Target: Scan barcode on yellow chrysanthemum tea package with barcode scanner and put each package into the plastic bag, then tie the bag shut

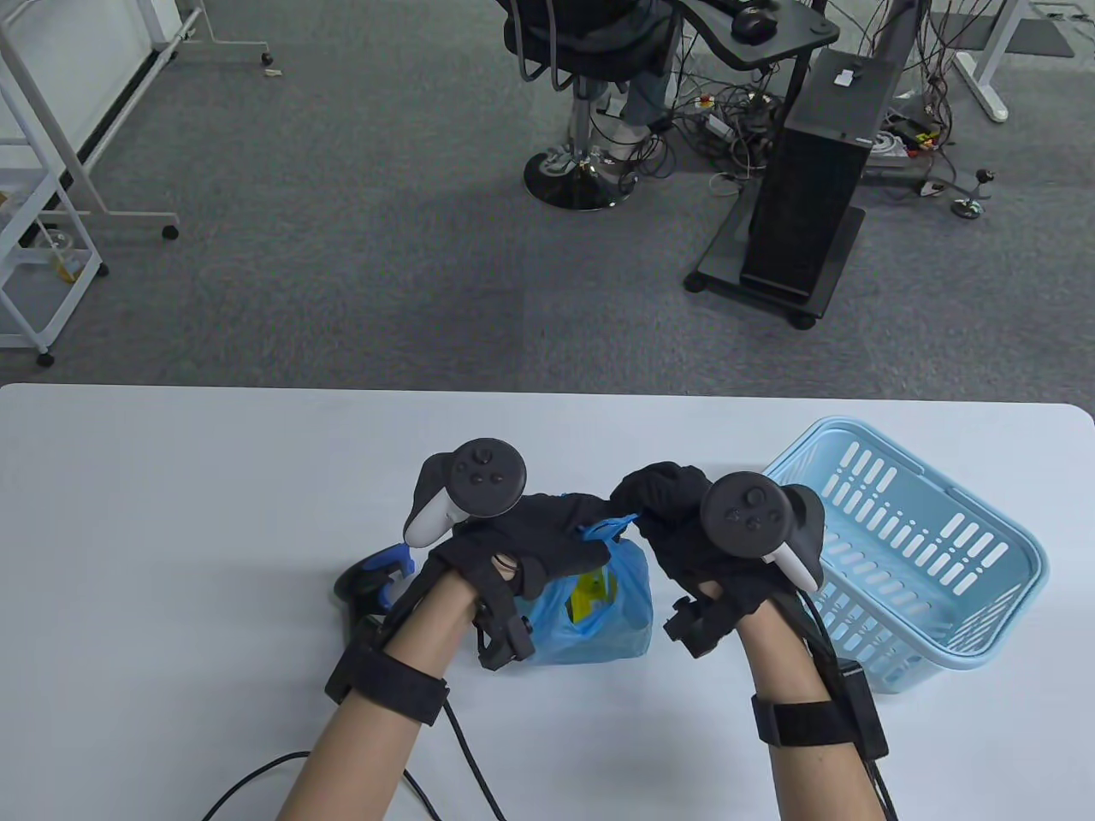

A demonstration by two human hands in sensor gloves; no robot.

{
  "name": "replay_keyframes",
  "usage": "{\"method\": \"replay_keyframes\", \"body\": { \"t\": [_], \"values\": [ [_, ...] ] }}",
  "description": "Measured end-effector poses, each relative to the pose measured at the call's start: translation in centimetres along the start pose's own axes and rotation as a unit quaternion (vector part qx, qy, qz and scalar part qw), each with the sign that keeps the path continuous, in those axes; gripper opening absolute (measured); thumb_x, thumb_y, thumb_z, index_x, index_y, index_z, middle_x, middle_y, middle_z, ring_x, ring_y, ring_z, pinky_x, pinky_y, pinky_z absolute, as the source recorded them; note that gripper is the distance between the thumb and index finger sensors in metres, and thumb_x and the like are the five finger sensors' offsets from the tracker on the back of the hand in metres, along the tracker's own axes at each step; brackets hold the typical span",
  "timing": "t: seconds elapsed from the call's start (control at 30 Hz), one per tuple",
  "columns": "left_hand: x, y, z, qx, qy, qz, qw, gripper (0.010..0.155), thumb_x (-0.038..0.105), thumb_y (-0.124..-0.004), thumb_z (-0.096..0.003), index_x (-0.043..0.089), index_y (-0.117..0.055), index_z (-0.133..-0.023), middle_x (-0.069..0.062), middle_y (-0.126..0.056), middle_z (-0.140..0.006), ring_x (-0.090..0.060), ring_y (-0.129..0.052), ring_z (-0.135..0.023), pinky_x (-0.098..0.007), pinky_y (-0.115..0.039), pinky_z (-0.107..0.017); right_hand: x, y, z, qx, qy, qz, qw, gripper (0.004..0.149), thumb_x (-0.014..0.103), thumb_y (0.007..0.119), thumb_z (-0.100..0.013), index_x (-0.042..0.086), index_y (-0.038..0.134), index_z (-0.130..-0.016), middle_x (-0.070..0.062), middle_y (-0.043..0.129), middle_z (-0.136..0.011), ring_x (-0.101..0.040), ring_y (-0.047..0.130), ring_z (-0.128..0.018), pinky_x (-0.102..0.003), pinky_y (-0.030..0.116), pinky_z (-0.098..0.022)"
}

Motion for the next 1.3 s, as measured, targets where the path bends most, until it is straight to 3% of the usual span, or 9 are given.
{"method": "replay_keyframes", "body": {
  "t": [0.33, 0.57, 0.63, 0.73, 0.77, 0.8, 0.9, 1.07, 1.3],
  "values": [
    [-1.5, -0.7, -0.7, -0.001, 0.008, 0.053, 0.999, 0.048, 0.031, -0.09, -0.0473, 0.021, -0.085, -0.094, -0.006, -0.1, -0.083, -0.034, -0.098, -0.08, -0.061, -0.07, -0.061, 0.0, 0.9, -0.5, -0.015, 0.001, -0.017, 1.0, 0.035, 0.016, 0.067, -0.037, 0.035, 0.087, -0.058, 0.003, 0.083, -0.083, -0.026, 0.083, -0.082, -0.061, 0.056, -0.071],
    [0.0, -0.5, 0.0, 0.078, 0.017, -0.079, 0.994, 0.042, 0.029, -0.093, -0.0454, 0.022, -0.09, -0.087, -0.004, -0.105, -0.074, -0.03, -0.104, -0.071, -0.058, -0.073, -0.059, -0.1, -1.5, 0.5, -0.051, -0.002, -0.028, 0.998, 0.056, 0.026, 0.07, -0.041, 0.034, 0.071, -0.097, -0.003, 0.074, -0.097, -0.028, 0.078, -0.089, -0.061, 0.056, -0.071],
    [0.4, -0.6, 0.0, 0.077, 0.017, -0.09, 0.993, 0.042, 0.029, -0.093, -0.0454, 0.022, -0.09, -0.087, -0.004, -0.105, -0.074, -0.03, -0.104, -0.071, -0.058, -0.073, -0.059, 0.7, -1.7, 0.7, -0.016, -0.022, -0.031, 0.999, 0.068, 0.04, 0.077, -0.039, 0.033, 0.061, -0.105, -0.006, 0.067, -0.104, -0.033, 0.071, -0.095, -0.064, 0.051, -0.072],
    [0.7, -0.8, -0.2, 0.075, 0.012, -0.091, 0.993, 0.043, 0.029, -0.092, -0.0455, 0.022, -0.09, -0.087, -0.004, -0.105, -0.074, -0.03, -0.104, -0.071, -0.058, -0.073, -0.059, 2.1, -0.9, 0.7, 0.036, -0.024, 0.041, 0.998, 0.08, 0.046, 0.082, -0.035, 0.033, 0.053, -0.109, -0.008, 0.057, -0.111, -0.037, 0.06, -0.102, -0.067, 0.045, -0.073],
    [0.8, -0.8, -0.2, 0.074, 0.011, -0.089, 0.993, 0.043, 0.029, -0.092, -0.0456, 0.022, -0.09, -0.088, -0.004, -0.104, -0.074, -0.03, -0.104, -0.071, -0.058, -0.073, -0.059, 2.3, -0.6, 0.6, 0.047, -0.016, 0.072, 0.996, 0.077, 0.042, 0.081, -0.037, 0.035, 0.053, -0.108, -0.008, 0.056, -0.112, -0.036, 0.058, -0.104, -0.067, 0.044, -0.074],
    [0.9, -0.8, -0.2, 0.073, 0.009, -0.089, 0.993, 0.043, 0.029, -0.092, -0.0456, 0.022, -0.09, -0.088, -0.004, -0.104, -0.074, -0.03, -0.104, -0.071, -0.058, -0.073, -0.059, 2.6, -0.2, 0.4, 0.035, -0.004, 0.117, 0.993, 0.062, 0.036, 0.08, -0.038, 0.036, 0.069, -0.1, -0.006, 0.059, -0.11, -0.034, 0.059, -0.103, -0.066, 0.045, -0.074],
    [0.7, -0.9, 0.1, 0.055, 0.011, -0.085, 0.995, 0.043, 0.031, -0.091, -0.046, 0.023, -0.089, -0.089, -0.004, -0.104, -0.076, -0.03, -0.103, -0.073, -0.058, -0.073, -0.059, 2.9, -0.3, 0.2, -0.014, -0.024, 0.102, 0.994, 0.039, 0.026, 0.078, -0.037, 0.037, 0.084, -0.074, -0.001, 0.071, -0.101, -0.03, 0.067, -0.099, -0.063, 0.05, -0.073],
    [-0.4, -0.5, 0.4, 0.022, 0.006, -0.014, 1.0, 0.06, 0.04, -0.091, -0.0467, 0.017, -0.079, -0.101, -0.013, -0.093, -0.093, -0.041, -0.09, -0.088, -0.063, -0.066, -0.062, 3.4, -0.3, -0.1, 0.001, -0.032, 0.032, 0.999, 0.039, 0.02, 0.074, -0.036, 0.037, 0.084, -0.07, -0.001, 0.07, -0.101, -0.03, 0.066, -0.1, -0.064, 0.048, -0.074],
    [-0.6, -0.2, 0.5, 0.077, 0.023, -0.037, 0.996, 0.044, 0.029, -0.091, -0.0461, 0.02, -0.089, -0.089, -0.006, -0.104, -0.076, -0.032, -0.102, -0.074, -0.057, -0.074, -0.058, 1.6, 0.3, -1.0, -0.01, -0.012, 0.075, 0.997, 0.037, 0.019, 0.074, -0.036, 0.037, 0.089, -0.064, -0.002, 0.073, -0.1, -0.03, 0.068, -0.098, -0.063, 0.051, -0.072]
  ]
}}
Point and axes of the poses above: the tracker on the back of each hand, its own x axis roughly to the thumb side, its own z axis roughly from the fingertips to the wrist, y = z × x, the point moved 1 cm from there along -z, roughly from the wrist to the fingertips
